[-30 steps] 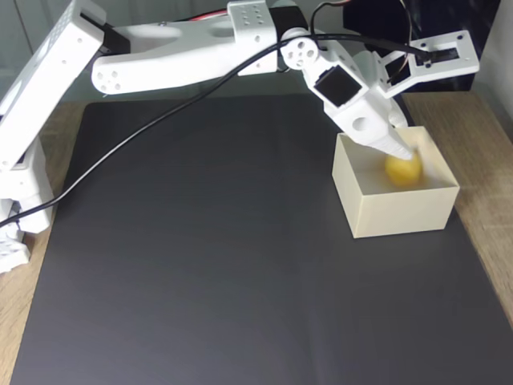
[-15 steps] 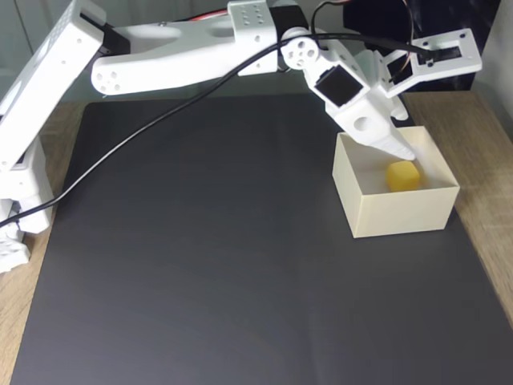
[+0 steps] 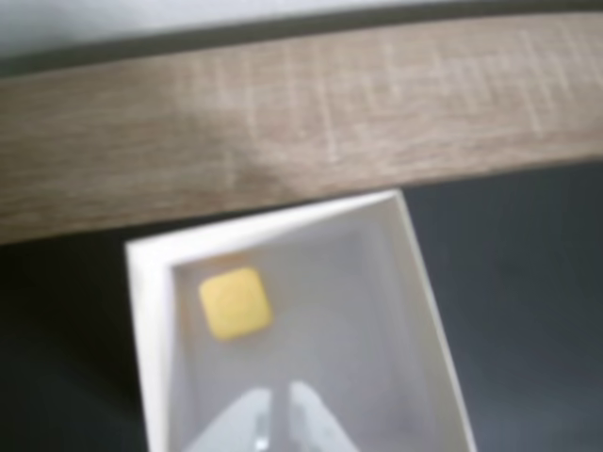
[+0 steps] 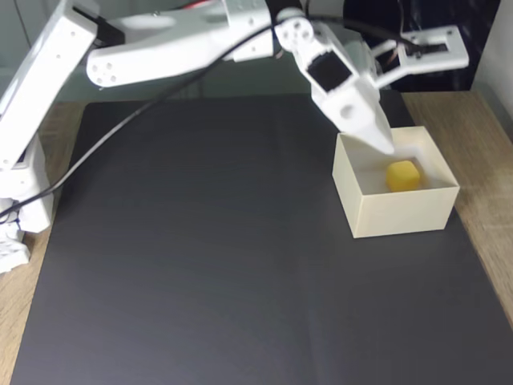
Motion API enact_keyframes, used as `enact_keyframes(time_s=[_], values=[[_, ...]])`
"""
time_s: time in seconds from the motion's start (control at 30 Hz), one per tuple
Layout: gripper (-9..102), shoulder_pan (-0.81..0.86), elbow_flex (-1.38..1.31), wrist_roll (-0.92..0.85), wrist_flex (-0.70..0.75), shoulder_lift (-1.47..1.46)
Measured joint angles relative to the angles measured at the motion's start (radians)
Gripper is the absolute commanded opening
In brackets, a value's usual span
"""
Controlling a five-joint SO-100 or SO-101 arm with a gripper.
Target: Grasp a cube block and put it in the white box.
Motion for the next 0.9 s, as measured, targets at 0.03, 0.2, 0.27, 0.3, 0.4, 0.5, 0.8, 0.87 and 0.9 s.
enact_keyframes(time_s=[0.03,0.2,0.27,0.3,0.4,0.5,0.8,0.87,0.9], values=[[0,-0.005,0.0,0.0,0.015,0.018],[0,-0.028,0.0,-0.002,0.089,0.104],[0,-0.037,0.0,-0.002,0.137,0.149],[0,-0.041,0.0,-0.005,0.158,0.178],[1,-0.051,0.011,-0.011,0.225,0.279],[2,-0.052,0.034,-0.015,0.301,0.393],[3,-0.052,0.279,-0.025,0.405,0.802],[3,-0.052,0.39,-0.028,0.405,0.917],[4,-0.052,0.445,-0.029,0.405,0.979]])
